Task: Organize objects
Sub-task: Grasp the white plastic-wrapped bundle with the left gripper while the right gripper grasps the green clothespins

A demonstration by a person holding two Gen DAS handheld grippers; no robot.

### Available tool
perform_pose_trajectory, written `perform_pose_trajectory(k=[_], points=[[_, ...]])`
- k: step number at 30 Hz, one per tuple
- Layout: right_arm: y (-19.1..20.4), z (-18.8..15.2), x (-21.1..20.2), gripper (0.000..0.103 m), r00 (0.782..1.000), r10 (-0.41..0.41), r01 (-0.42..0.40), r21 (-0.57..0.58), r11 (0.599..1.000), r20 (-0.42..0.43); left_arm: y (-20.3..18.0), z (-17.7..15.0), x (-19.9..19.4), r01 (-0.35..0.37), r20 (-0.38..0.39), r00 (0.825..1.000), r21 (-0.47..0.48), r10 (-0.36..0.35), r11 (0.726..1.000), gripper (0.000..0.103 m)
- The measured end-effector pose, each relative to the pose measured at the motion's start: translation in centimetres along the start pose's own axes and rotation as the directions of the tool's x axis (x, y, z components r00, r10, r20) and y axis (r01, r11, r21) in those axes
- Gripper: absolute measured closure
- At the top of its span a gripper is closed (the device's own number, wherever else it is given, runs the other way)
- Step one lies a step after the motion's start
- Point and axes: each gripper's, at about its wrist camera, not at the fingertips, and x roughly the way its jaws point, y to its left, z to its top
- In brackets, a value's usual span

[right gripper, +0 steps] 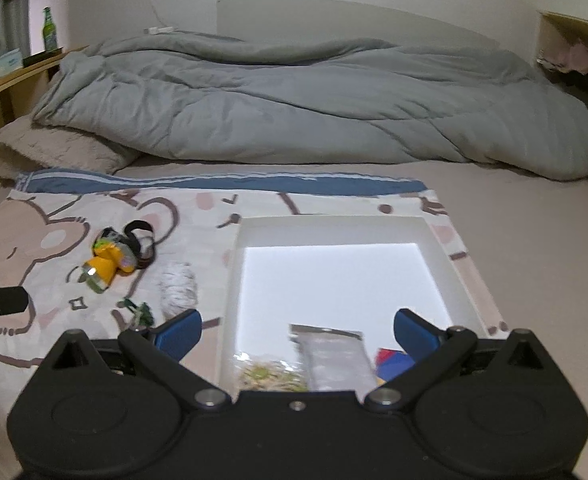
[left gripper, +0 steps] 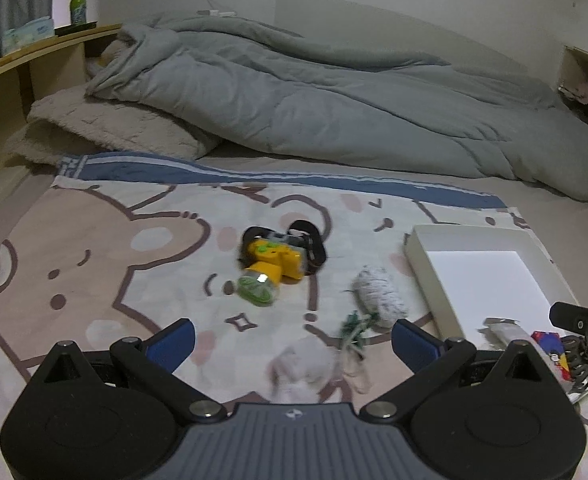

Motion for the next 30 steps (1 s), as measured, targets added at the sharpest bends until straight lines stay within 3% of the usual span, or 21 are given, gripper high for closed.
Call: perform_pose_trajectory(k=[9,17,24,28,30], points=[[3.1,0.7,0.6,0.000,0.999,0.035,-0.034,-0.033,0.999,0.008,2.3,-0.3,0.2,-0.020,-0.003,1.000,-0.005,0.020,1.000,0.000],[4.2,0.9,1.7,0.000,1.000,0.027,-0.027,-0.034,0.999,-0.002,2.1,-0.6,0.5,-0.015,0.014,1.000,0.032,0.014,0.999,0.000],[3.8,1.1,2.2,0.000,0.998,0.065,-0.065,0.082,0.994,0.004,0.5,-1.0,1.4,0.031,-0.006,1.000,0.084,-0.031,0.996,0.002],[4.2,1.1,2.8,0.001,0.996,0.088,-0.089,0.129,0.988,0.011,-0.3,-1.4,2.4,0.078,-0.052,0.996,0.098,-0.073,0.992,0.009],[4.7,1.3,3.3,0.008,0.995,0.098,-0.098,0.136,0.986,0.001,-0.5,-1.6,2.9,0.094,-0.075,0.993,0.098,-0.086,0.991,0.012]])
